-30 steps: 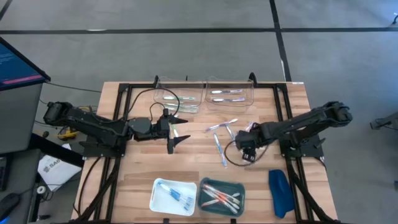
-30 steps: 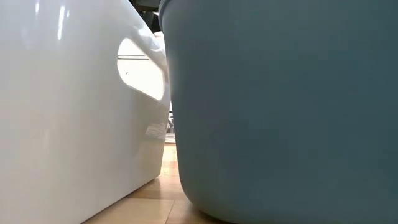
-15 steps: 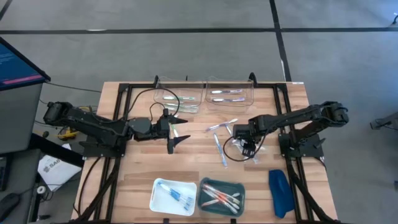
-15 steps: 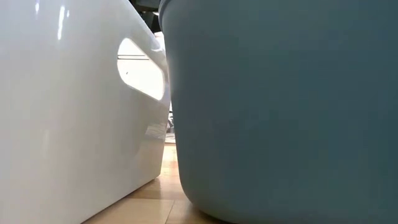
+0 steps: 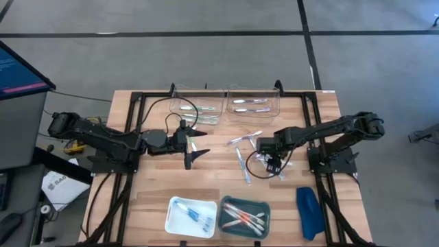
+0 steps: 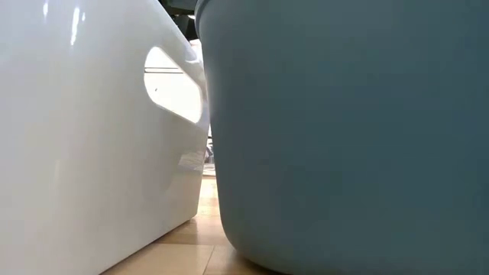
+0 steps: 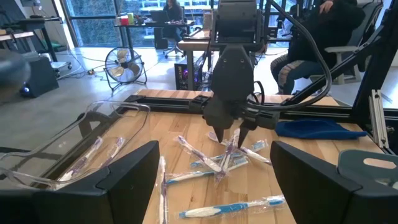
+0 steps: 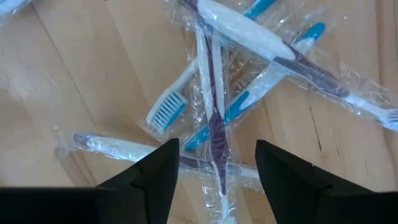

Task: Pick & Place Toothbrushes
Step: Put the purple toothbrush into the right transparent bin

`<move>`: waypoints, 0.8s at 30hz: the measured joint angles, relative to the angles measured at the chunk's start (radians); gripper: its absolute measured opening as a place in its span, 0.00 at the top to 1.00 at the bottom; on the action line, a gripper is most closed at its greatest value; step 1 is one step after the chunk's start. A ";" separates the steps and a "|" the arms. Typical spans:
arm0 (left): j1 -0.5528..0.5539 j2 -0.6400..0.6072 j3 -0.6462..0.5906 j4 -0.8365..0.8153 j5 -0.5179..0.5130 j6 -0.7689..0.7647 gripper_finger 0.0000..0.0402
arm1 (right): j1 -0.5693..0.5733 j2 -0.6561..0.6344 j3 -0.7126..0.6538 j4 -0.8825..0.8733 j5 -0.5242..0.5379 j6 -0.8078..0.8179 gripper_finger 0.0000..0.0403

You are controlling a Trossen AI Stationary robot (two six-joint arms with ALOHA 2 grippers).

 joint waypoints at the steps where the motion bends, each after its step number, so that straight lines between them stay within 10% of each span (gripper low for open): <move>1: 0.000 0.000 0.000 0.000 0.000 0.000 0.25 | 0.000 0.000 -0.004 0.003 0.000 -0.002 0.48; 24: 0.000 0.000 0.000 -0.002 0.000 0.000 0.25 | -0.002 0.000 -0.109 0.128 0.001 0.004 0.62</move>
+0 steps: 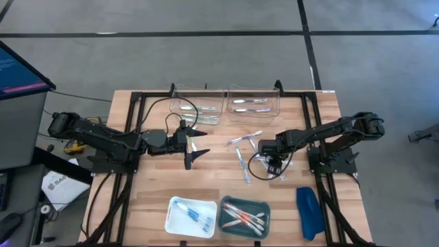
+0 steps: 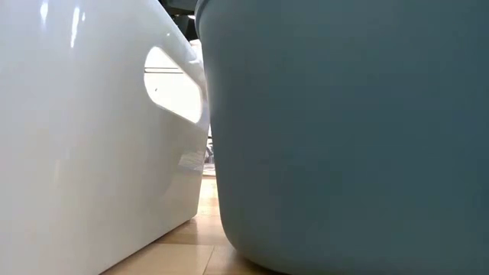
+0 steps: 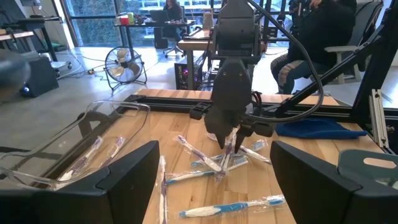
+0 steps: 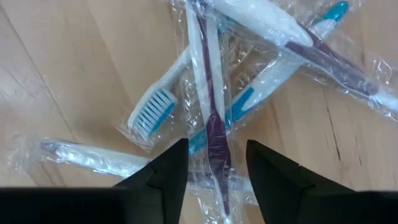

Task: Pick & Place Toothbrushes
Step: Put the purple toothbrush into the right transparent bin

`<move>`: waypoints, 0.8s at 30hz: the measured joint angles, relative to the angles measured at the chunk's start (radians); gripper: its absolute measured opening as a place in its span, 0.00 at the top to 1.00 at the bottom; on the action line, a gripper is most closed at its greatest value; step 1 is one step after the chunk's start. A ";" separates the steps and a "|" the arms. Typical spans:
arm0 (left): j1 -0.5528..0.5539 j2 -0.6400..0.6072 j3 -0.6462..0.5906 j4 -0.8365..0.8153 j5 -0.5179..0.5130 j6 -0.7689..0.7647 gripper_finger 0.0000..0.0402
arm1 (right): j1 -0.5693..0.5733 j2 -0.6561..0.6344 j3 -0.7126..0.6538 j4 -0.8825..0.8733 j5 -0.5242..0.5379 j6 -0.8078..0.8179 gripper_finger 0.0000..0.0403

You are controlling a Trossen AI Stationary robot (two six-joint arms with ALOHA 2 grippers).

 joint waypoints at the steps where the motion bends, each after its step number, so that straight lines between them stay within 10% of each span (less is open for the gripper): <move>1: 0.000 0.000 0.000 0.000 0.000 0.000 0.25 | 0.000 0.000 0.000 0.000 0.000 0.000 0.63; 24: 0.000 0.000 0.000 0.000 0.000 0.000 0.25 | -0.007 -0.002 0.001 -0.012 0.000 0.000 0.99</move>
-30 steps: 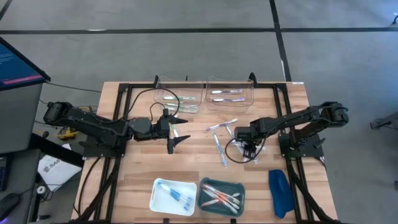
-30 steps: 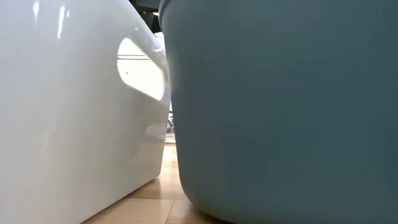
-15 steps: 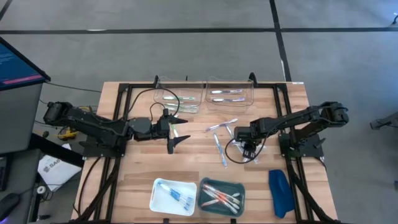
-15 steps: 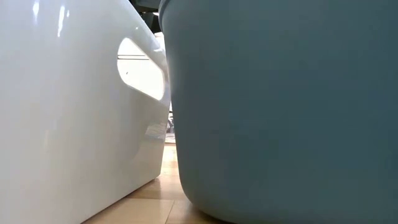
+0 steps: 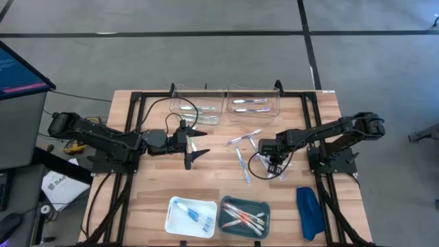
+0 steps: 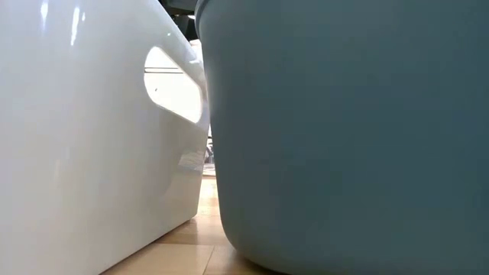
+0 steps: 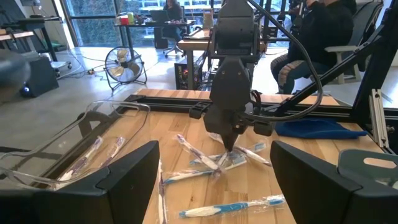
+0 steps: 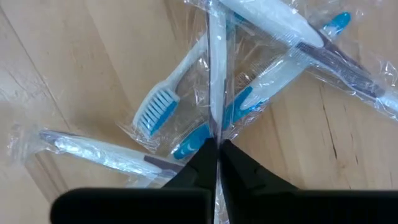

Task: Pick & Place Toothbrushes
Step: Put the purple toothbrush into the right transparent bin

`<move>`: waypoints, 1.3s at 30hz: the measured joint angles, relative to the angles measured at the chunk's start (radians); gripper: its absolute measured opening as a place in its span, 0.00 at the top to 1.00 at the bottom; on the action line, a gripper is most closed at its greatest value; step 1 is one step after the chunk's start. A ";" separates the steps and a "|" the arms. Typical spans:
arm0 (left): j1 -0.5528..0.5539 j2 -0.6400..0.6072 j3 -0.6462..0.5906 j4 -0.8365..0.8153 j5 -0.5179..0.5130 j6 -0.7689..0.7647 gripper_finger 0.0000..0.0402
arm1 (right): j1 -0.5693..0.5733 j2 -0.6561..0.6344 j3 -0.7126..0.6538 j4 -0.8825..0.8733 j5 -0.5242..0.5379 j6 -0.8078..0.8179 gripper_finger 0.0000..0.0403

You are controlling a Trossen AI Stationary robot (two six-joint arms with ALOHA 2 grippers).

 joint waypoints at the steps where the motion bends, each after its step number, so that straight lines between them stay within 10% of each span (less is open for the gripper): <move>1: 0.000 0.000 0.000 0.000 0.000 0.000 0.25 | 0.000 0.000 0.000 -0.004 0.000 0.000 0.99; 18: 0.000 0.000 0.000 0.000 0.000 0.000 0.25 | 0.002 0.005 0.037 -0.091 -0.005 0.007 1.00; 39: 0.000 0.000 0.000 -0.002 0.000 -0.002 0.25 | -0.165 0.002 0.652 -0.445 0.052 -0.261 1.00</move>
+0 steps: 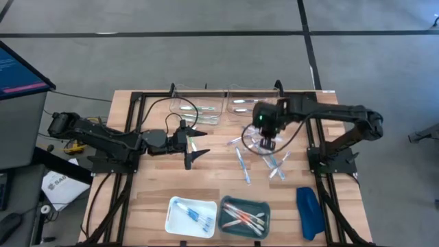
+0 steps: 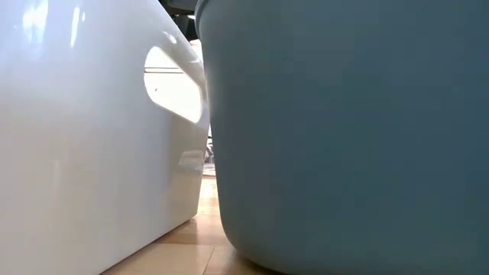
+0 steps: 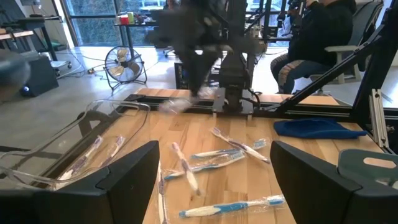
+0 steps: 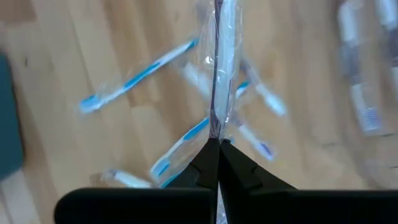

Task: Pick & Place Toothbrushes
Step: Put the purple toothbrush into the right transparent bin

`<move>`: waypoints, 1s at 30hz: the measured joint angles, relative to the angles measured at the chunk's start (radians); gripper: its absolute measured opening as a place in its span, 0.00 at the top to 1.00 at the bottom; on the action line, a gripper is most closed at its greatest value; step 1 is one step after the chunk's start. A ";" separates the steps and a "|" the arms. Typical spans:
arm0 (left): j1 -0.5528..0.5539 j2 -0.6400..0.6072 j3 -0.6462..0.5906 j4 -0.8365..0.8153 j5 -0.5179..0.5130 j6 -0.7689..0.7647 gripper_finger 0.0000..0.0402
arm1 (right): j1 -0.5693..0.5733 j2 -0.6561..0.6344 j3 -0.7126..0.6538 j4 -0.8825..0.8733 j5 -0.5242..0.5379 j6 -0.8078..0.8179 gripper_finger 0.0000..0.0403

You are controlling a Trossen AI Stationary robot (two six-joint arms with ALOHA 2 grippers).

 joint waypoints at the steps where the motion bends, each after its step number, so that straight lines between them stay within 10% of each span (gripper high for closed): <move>1: 0.000 0.000 0.000 0.000 0.000 0.000 0.25 | -0.018 0.000 0.018 -0.004 0.000 -0.011 1.00; 12: 0.000 0.000 0.000 0.000 0.000 0.002 0.25 | -0.202 0.048 0.066 0.018 -0.004 -0.230 1.00; 30: 0.076 0.000 0.000 -0.059 0.003 0.003 0.25 | -0.480 0.545 0.487 -0.081 0.000 -0.673 1.00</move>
